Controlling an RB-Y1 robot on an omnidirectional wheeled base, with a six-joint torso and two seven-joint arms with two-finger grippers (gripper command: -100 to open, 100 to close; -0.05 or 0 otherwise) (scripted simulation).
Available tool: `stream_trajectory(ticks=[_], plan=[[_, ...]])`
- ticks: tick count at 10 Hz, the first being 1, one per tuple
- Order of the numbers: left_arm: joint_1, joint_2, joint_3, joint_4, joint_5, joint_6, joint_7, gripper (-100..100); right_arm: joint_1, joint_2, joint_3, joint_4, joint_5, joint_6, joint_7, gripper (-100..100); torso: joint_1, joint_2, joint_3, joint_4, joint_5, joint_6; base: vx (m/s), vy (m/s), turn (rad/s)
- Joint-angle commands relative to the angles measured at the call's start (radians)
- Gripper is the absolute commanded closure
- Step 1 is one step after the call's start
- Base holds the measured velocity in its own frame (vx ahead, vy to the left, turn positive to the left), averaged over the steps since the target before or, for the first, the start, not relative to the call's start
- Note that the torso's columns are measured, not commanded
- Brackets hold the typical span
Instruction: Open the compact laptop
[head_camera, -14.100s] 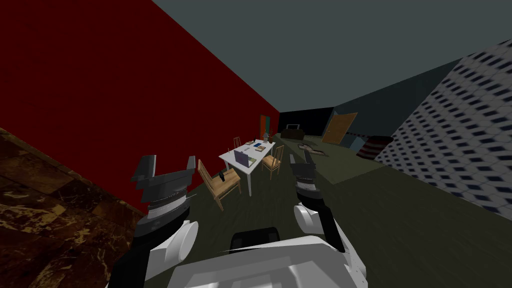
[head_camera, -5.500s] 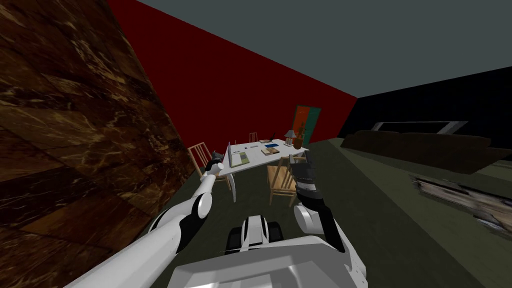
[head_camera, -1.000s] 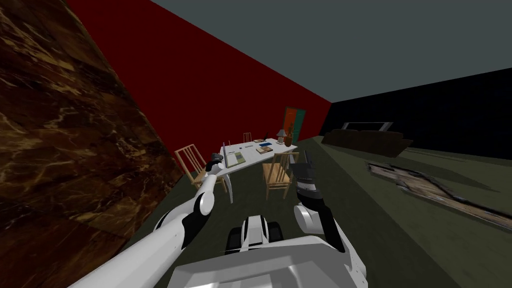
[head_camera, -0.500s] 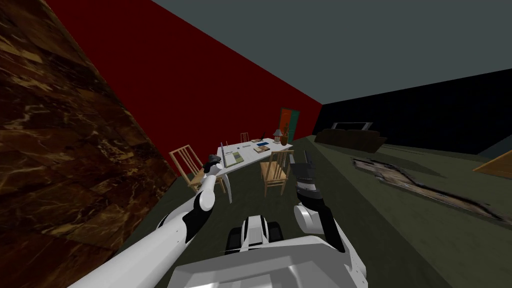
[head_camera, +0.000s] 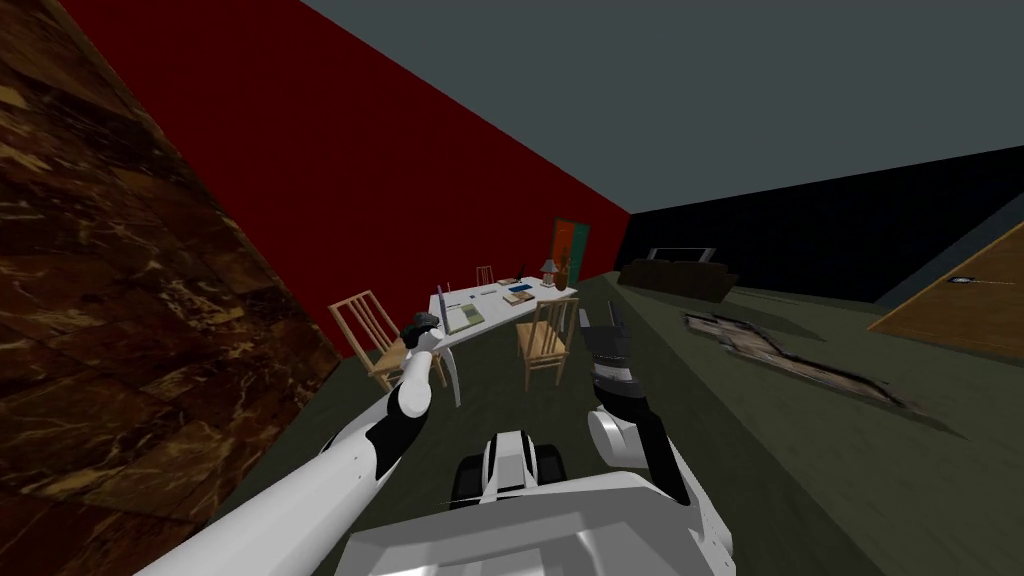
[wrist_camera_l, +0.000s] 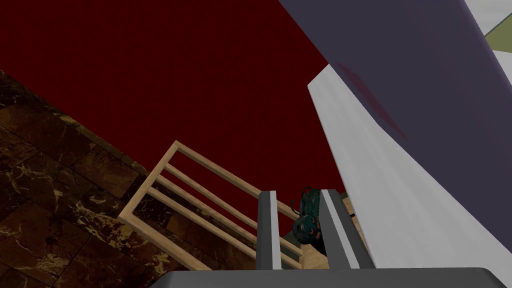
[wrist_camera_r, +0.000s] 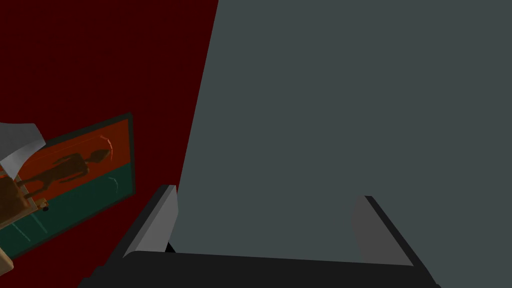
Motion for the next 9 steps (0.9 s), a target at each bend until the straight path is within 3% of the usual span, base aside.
stream_trajectory(ticks=[1,5,6,9], plan=[[-0.01,0.012,0.015,0.003,-0.008,0.028,-0.022,-100,0.0,0.0,0.0,0.0,0.0,0.0,0.0,0,0.0,0.0,0.0,0.0,0.0,0.0,0.068,-0.165,0.061],[-0.029,0.034,0.04,0.013,-0.021,0.072,-0.058,-100,0.0,0.0,0.0,0.0,0.0,0.0,0.0,0,0.007,0.005,0.003,0.001,0.002,0.002,0.053,-0.177,0.064],[-0.025,0.032,0.037,0.007,-0.019,0.064,-0.051,-100,0.0,0.0,0.0,0.0,0.0,0.0,0.0,0,0.006,0.005,0.003,0.001,0.002,0.002,0.017,-0.084,0.021],[-0.033,0.099,0.157,0.038,-0.034,0.03,-0.101,-100,-0.001,0.0,0.0,0.0,0.0,0.0,0.0,0,0.014,0.006,0.004,0.002,0.004,0.002,-0.069,0.066,-0.423]])
